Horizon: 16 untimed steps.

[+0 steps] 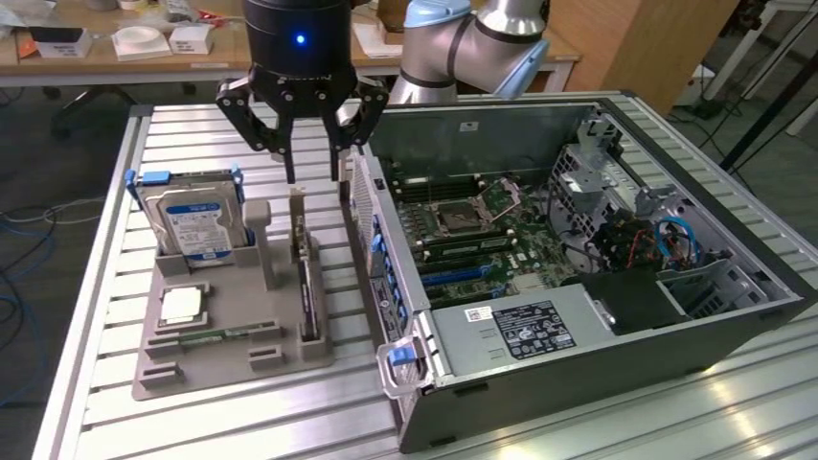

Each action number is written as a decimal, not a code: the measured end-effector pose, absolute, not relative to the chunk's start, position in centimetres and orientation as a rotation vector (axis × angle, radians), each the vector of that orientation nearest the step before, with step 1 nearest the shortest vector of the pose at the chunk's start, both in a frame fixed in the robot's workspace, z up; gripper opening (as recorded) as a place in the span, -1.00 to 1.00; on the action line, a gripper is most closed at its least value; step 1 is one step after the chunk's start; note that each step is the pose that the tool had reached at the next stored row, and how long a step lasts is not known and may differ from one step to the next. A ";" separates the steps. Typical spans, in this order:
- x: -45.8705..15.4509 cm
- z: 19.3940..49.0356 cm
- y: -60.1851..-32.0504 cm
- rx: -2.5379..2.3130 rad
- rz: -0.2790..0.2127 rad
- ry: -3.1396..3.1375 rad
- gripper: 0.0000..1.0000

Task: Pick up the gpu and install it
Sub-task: 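Pick up the gpu and move the gpu toward the slot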

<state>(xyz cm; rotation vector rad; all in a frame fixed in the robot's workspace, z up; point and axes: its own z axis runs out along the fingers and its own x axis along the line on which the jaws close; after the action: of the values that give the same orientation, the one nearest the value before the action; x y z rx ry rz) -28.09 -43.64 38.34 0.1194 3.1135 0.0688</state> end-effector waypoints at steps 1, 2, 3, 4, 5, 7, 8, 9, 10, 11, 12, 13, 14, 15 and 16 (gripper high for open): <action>-28.1 38.3 -43.6 0.120 0.069 3.114 -0.06; -28.1 38.3 -43.6 0.120 0.069 3.114 -0.06; -28.1 38.3 -43.6 0.119 0.069 3.114 -0.06; -28.1 38.3 -43.6 0.120 0.069 3.114 -0.06; -28.1 38.3 -43.6 0.119 0.069 3.114 -0.06; -28.1 38.2 -43.6 0.119 0.069 3.114 -0.06; -28.1 38.2 -43.6 0.119 0.069 3.114 -0.06; -28.1 38.2 -43.6 0.119 0.069 3.114 -0.06; -28.1 38.1 -43.6 0.119 0.069 3.114 -0.06; -28.1 38.1 -43.6 0.119 0.069 3.114 -0.06; -28.1 38.0 -43.6 0.119 0.069 3.114 -0.06; -28.1 38.0 -43.6 0.119 0.069 3.114 -0.06; -28.1 37.9 -43.6 0.119 0.069 3.114 -0.06; -28.1 37.9 -43.6 0.119 0.069 3.114 -0.06; -28.1 37.8 -43.6 0.119 0.069 3.114 -0.06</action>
<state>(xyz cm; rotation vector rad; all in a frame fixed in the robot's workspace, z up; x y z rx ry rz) -28.09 -43.64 37.83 0.1194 3.1136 0.0688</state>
